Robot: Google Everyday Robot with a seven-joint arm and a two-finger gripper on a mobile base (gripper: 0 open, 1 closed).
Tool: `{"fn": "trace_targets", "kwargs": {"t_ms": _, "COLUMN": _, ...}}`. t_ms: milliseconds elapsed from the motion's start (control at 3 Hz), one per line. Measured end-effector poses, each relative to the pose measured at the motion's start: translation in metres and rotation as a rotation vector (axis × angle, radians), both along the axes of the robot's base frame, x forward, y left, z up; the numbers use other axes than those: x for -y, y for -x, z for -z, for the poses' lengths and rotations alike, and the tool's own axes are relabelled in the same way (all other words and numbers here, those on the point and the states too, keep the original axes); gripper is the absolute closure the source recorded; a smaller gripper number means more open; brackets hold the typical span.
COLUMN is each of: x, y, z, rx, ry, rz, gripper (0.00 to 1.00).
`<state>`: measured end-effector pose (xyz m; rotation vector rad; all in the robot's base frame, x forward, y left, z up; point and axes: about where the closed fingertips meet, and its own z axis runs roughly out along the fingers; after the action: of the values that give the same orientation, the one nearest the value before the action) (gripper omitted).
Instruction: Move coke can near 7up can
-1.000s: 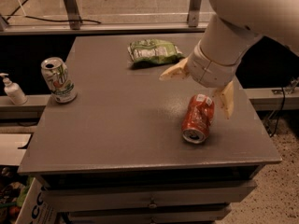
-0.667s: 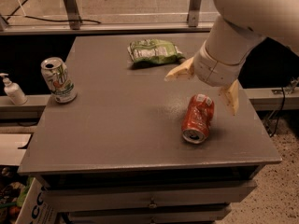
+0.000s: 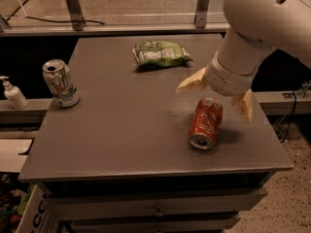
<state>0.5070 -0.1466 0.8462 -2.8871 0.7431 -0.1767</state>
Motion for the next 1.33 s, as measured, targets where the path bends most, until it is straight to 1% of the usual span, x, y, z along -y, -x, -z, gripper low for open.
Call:
{"fn": "trace_targets", "kwargs": {"t_ms": 333, "x": 0.002, "y": 0.007, "z": 0.015, "rx": -0.027, "ry": 0.003, "rz": -0.011, "gripper": 0.18}}
{"fn": "trace_targets", "kwargs": {"t_ms": 667, "x": 0.001, "y": 0.012, "z": 0.023, "rx": -0.048, "ry": 0.004, "rz": -0.014, "gripper": 0.41}}
{"fn": "trace_targets", "kwargs": {"t_ms": 1000, "x": -0.006, "y": 0.01, "z": 0.022, "rx": -0.047, "ry": 0.005, "rz": -0.003, "gripper": 0.64}}
{"fn": "trace_targets", "kwargs": {"t_ms": 1333, "x": -0.026, "y": 0.007, "z": 0.016, "rx": -0.033, "ry": 0.004, "rz": 0.039, "gripper": 0.88}}
